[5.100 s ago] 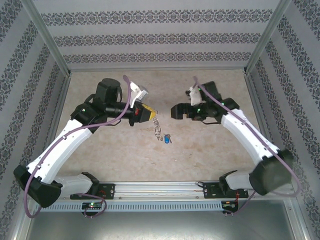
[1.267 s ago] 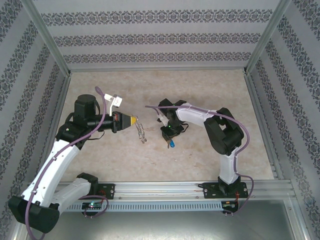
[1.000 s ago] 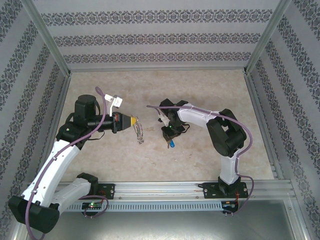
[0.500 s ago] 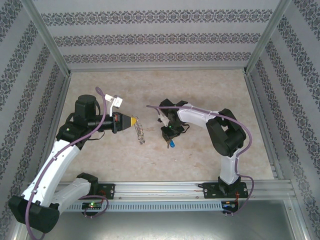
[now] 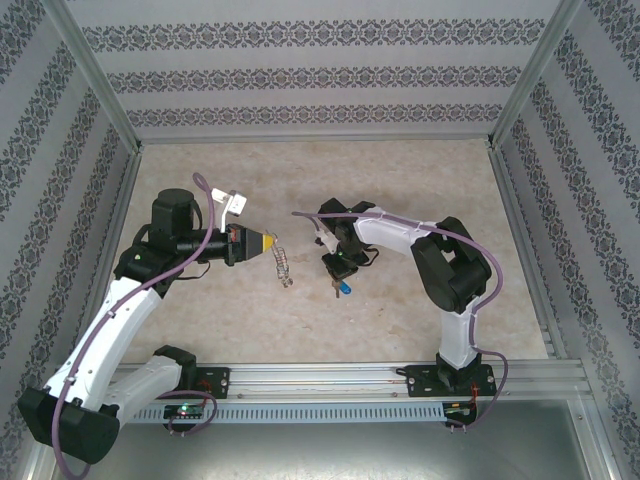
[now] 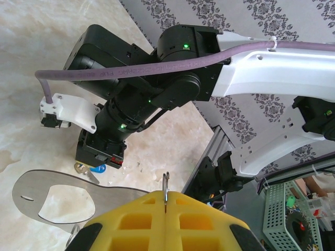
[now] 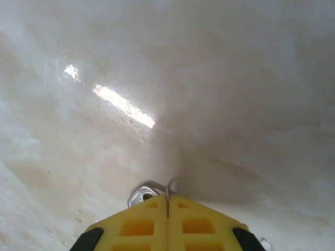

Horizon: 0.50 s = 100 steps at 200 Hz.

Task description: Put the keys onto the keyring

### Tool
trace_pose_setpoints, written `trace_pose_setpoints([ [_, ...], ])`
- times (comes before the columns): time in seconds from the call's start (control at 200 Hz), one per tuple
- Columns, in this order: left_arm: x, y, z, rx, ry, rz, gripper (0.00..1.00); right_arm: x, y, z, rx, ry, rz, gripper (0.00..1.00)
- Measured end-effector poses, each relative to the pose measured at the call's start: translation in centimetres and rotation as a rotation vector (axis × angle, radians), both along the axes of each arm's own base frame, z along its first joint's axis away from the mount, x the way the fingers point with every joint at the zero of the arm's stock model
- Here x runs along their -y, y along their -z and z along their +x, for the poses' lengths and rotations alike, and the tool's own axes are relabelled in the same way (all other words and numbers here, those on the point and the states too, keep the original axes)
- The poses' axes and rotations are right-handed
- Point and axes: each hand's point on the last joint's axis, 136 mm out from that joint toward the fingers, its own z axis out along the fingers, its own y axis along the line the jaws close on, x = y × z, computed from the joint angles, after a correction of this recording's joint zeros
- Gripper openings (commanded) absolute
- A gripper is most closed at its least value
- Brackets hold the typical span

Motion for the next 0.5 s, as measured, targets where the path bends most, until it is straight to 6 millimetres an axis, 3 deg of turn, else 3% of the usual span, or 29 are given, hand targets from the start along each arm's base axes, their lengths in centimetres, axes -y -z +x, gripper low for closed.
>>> trace_pose_setpoints([
  [0.14,0.0,0.0,0.0,0.002,0.000,-0.001,0.00,-0.2,-0.9,0.1,0.026,-0.020,0.023,0.00],
  [0.235,0.0,0.0,0.0,0.003,0.000,0.000,0.00,-0.5,-3.1,0.1,0.070,-0.039,0.077,0.00],
  [0.335,0.1,-0.1,0.3,0.015,0.008,0.012,0.00,-1.4,-7.5,0.0,0.148,-0.065,0.202,0.00],
  [0.5,0.2,-1.5,0.8,0.084,0.031,0.029,0.00,-3.0,-17.9,-1.7,0.330,-0.145,0.491,0.00],
])
